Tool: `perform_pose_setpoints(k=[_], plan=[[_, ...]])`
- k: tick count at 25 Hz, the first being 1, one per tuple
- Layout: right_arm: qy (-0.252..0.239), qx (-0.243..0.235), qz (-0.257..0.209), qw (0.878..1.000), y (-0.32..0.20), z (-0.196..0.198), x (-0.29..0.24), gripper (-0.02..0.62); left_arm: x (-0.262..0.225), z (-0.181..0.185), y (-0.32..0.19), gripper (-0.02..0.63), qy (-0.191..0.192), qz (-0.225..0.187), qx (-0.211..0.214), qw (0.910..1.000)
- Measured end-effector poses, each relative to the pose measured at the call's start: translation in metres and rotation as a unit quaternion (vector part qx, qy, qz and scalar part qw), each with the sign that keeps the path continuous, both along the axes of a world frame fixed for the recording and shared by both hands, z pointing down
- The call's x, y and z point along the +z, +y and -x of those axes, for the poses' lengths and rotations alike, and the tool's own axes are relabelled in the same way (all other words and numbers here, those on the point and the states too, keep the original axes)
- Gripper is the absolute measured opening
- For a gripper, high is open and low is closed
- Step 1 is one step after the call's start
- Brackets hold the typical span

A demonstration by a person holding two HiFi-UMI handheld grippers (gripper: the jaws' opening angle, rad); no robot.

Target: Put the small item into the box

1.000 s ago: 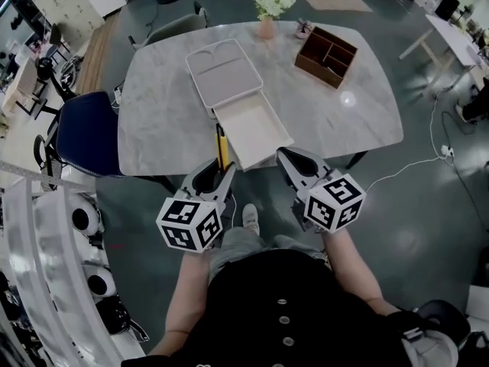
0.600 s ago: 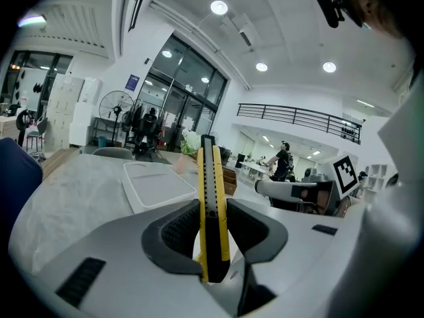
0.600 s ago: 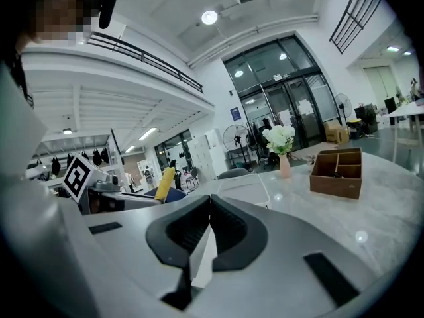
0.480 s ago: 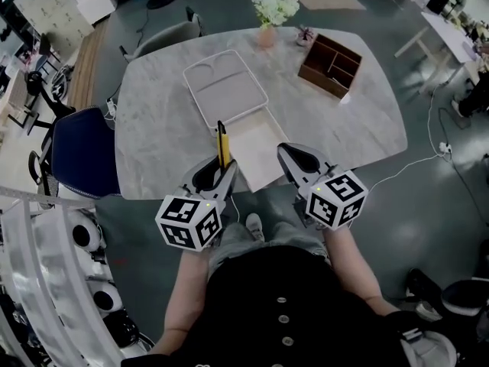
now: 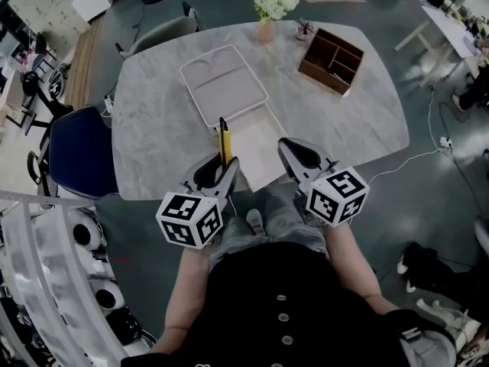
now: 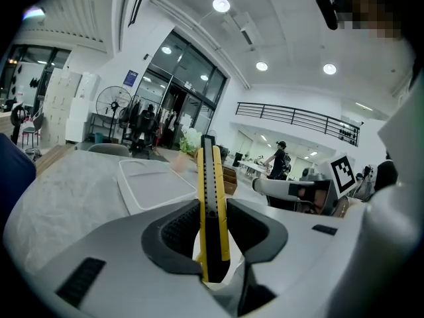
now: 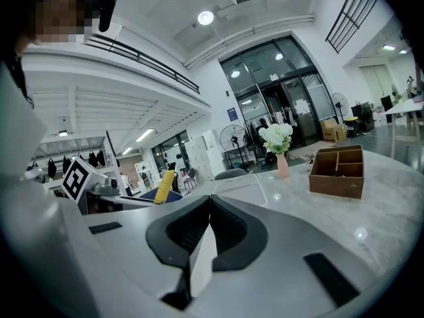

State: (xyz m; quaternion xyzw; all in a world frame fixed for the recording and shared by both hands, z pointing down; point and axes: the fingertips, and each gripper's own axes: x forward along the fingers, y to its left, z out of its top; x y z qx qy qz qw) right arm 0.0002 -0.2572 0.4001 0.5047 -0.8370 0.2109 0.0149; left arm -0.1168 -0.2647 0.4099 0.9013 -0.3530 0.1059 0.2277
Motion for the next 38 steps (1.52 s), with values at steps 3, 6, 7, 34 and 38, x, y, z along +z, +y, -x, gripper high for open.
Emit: perform_pose_setpoints(k=[3, 6, 7, 34, 38], plan=[[-0.001, -0.002, 0.002, 1.0, -0.001, -0.001, 0.0, 0.003, 0.0, 0.001, 0.0, 0.138, -0.002, 0.002, -0.004, 1.0], [-0.004, -0.008, 0.003, 1.0, -0.004, -0.004, 0.002, 0.003, 0.003, -0.002, -0.001, 0.138, -0.005, 0.005, -0.011, 0.9999], [-0.006, -0.01, 0.003, 1.0, -0.006, -0.006, 0.003, 0.003, 0.005, -0.003, -0.002, 0.138, -0.006, 0.007, -0.012, 0.9999], [0.0, -0.102, 0.045, 0.994, -0.051, -0.044, 0.029, 0.003, 0.035, -0.042, -0.02, 0.138, -0.053, 0.069, -0.063, 0.9942], [-0.001, -0.111, 0.05, 0.993, -0.054, -0.045, 0.034, 0.003, 0.042, -0.044, -0.023, 0.138, -0.069, 0.075, -0.065, 0.9927]])
